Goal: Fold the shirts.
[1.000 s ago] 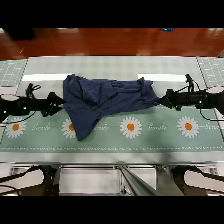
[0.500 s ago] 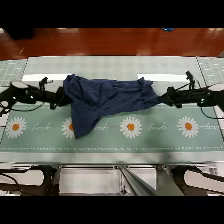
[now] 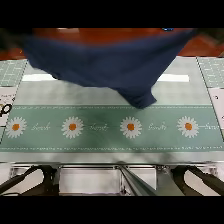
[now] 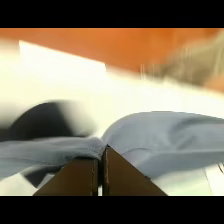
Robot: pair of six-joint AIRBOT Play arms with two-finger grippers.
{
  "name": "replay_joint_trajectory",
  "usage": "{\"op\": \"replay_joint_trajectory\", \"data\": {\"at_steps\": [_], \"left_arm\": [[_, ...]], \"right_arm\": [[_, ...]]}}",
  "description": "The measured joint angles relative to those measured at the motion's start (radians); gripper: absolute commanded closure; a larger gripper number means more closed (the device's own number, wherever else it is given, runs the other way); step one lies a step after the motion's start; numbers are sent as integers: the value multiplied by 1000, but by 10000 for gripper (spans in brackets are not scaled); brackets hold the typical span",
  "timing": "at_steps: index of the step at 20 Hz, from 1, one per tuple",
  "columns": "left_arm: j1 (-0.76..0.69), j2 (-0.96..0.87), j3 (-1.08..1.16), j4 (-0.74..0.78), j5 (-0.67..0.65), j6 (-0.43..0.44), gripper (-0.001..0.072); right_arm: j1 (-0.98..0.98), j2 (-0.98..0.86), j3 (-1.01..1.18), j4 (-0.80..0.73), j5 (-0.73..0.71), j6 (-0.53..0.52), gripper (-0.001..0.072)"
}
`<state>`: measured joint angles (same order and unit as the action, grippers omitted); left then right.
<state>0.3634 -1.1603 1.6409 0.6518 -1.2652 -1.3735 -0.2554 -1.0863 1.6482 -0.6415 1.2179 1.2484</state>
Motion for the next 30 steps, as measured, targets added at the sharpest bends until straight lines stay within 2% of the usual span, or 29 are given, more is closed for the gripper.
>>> {"op": "replay_joint_trajectory", "data": {"at_steps": [4,9,12,15,17,20,24,27,30], "left_arm": [[78,168,209,-1,6,-12,678],[79,388,303,72,38,-19,678],[-31,510,318,227,50,-47,678],[-142,606,321,480,53,-134,677],[-180,642,308,594,49,-182,677],[-204,656,217,689,29,-232,677],[-215,613,-41,689,43,-270,677],[-225,502,-270,623,148,-270,677],[-237,301,-406,578,314,-264,677]], "right_arm": [[0,164,190,-86,-68,39,690],[0,364,251,-314,-74,130,690],[0,448,259,-479,33,200,690],[0,500,258,-599,161,259,690],[0,519,235,-633,207,287,690],[0,531,123,-602,230,305,690],[0,511,-167,-499,164,285,690],[0,414,-375,-432,48,233,690],[0,219,-459,-354,-89,156,690]]}}
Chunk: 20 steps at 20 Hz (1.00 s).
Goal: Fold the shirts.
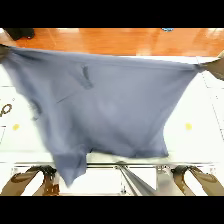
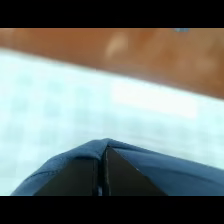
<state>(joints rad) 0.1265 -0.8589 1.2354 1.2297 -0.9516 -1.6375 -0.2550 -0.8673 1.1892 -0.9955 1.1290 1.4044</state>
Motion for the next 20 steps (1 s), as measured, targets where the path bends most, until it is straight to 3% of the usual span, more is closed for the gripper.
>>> {"op": "replay_joint_trajectory", "data": {"at_steps": [5,9,10,11,12,15,20], "left_arm": [[-7,-433,61,-98,227,4,677],[-8,-724,222,-195,280,4,677],[-8,-774,253,-220,280,4,669],[-8,-820,278,-245,277,4,536],[-8,-851,294,-264,269,5,206],[12,-906,333,-292,164,19,197],[157,-856,351,-214,-190,63,197]], "right_arm": [[16,-467,143,113,-116,-92,690],[47,-803,372,183,-145,-91,689],[55,-866,418,202,-153,-80,639],[61,-924,459,222,-157,-66,352],[65,-968,487,241,-158,-56,304],[56,-1043,536,278,-97,-49,305],[-47,-973,522,182,175,-34,305]]}}
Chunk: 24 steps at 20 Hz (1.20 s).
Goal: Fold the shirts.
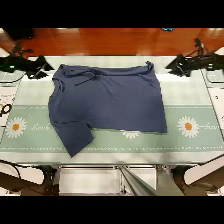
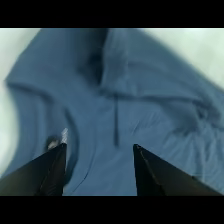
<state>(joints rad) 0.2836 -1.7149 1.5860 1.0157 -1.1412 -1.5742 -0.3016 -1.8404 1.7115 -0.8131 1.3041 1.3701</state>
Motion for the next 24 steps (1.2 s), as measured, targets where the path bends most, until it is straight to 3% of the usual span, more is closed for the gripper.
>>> {"op": "replay_joint_trajectory", "data": {"at_steps": [5,9,13,17,24], "left_arm": [[178,249,-245,35,-115,75,198],[350,456,-593,-84,-116,177,199],[472,538,-830,-180,-123,248,199],[481,529,-928,-214,-126,273,199],[365,423,-961,-226,-89,279,199]], "right_arm": [[-108,303,-350,-141,5,8,305],[-193,598,-786,-74,-106,-62,305],[-256,837,-1106,17,-158,-140,305],[-275,945,-1242,57,-163,-170,305],[-282,984,-1291,84,-154,-186,305]]}}
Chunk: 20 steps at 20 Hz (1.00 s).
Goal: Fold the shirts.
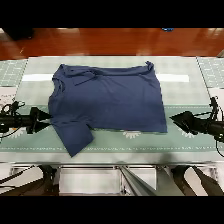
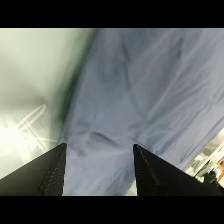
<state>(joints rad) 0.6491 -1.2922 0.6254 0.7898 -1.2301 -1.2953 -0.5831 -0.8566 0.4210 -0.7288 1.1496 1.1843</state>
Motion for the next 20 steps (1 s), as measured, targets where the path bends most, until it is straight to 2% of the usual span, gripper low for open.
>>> {"op": "replay_joint_trajectory", "data": {"at_steps": [6,13,18,19,20], "left_arm": [[-16,-63,40,8,0,-5,199],[17,-93,126,103,-66,-2,199],[-64,-158,135,96,-75,-3,201],[-87,-172,137,88,-75,-3,248],[-107,-184,137,84,-75,-3,546]], "right_arm": [[0,3,-5,4,3,-3,305],[-1,3,-5,2,5,-5,305],[0,3,-5,2,5,-5,305],[0,3,-5,2,5,-3,305],[0,3,-5,2,5,-3,305]]}}
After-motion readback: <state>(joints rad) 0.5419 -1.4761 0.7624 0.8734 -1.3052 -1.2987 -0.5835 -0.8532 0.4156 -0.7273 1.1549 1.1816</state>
